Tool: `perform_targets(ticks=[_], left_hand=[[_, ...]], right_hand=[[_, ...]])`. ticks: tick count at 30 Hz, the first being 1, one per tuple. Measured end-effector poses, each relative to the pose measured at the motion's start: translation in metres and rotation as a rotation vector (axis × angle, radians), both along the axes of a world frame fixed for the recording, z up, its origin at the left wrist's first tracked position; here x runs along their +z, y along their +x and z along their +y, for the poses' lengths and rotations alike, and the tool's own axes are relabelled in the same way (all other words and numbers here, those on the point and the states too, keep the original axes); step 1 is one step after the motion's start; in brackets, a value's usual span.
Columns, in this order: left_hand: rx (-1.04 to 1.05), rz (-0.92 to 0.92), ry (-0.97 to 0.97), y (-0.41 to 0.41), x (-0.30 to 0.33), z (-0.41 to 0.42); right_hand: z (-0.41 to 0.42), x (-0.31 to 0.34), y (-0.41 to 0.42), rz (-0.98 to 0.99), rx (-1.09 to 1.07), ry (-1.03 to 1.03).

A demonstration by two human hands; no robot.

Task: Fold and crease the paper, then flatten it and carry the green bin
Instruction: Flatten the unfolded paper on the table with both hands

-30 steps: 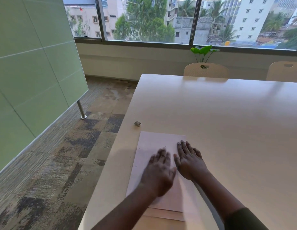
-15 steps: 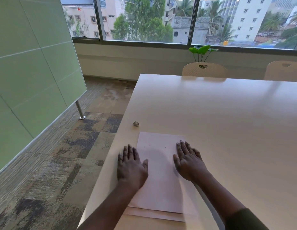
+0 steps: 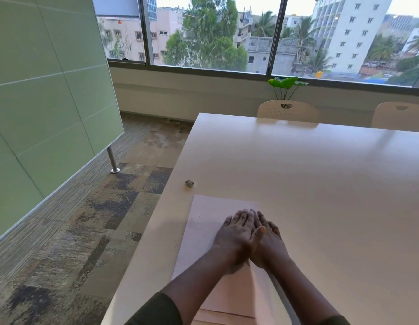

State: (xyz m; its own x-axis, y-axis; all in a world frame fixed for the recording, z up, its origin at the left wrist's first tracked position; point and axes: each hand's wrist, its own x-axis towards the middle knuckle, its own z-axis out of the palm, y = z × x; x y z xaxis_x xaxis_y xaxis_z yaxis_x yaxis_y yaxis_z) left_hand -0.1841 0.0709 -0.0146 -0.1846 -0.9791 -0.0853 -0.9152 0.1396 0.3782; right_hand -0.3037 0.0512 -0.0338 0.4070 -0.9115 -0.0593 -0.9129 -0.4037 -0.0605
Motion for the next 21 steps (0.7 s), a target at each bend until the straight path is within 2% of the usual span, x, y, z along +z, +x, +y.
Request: perform_targets(ticks=[6, 13, 15, 17, 19, 21], left_hand=[[0.122, -0.219, -0.019, 0.055, -0.011, 0.006], [0.459, -0.279, 0.014, 0.111, -0.009, 0.008], [0.386, -0.207, -0.057, 0.099, -0.004, 0.005], [0.214, -0.099, -0.094, 0.072, 0.002, 0.002], [0.072, -0.035, -0.058, 0.039, 0.004, 0.003], [0.026, -0.038, -0.030, 0.017, 0.000, 0.005]], right_hand=[[0.001, 0.000, 0.004, -0.052, -0.042, -0.015], [0.001, 0.000, 0.005, -0.065, -0.058, -0.010], [0.002, 0.000, 0.005, -0.069, -0.058, 0.000], [0.002, 0.000, 0.006, -0.070, -0.054, -0.003], [0.002, 0.001, 0.004, -0.064, -0.049, -0.004], [0.003, 0.001, 0.003, -0.031, -0.022, -0.006]])
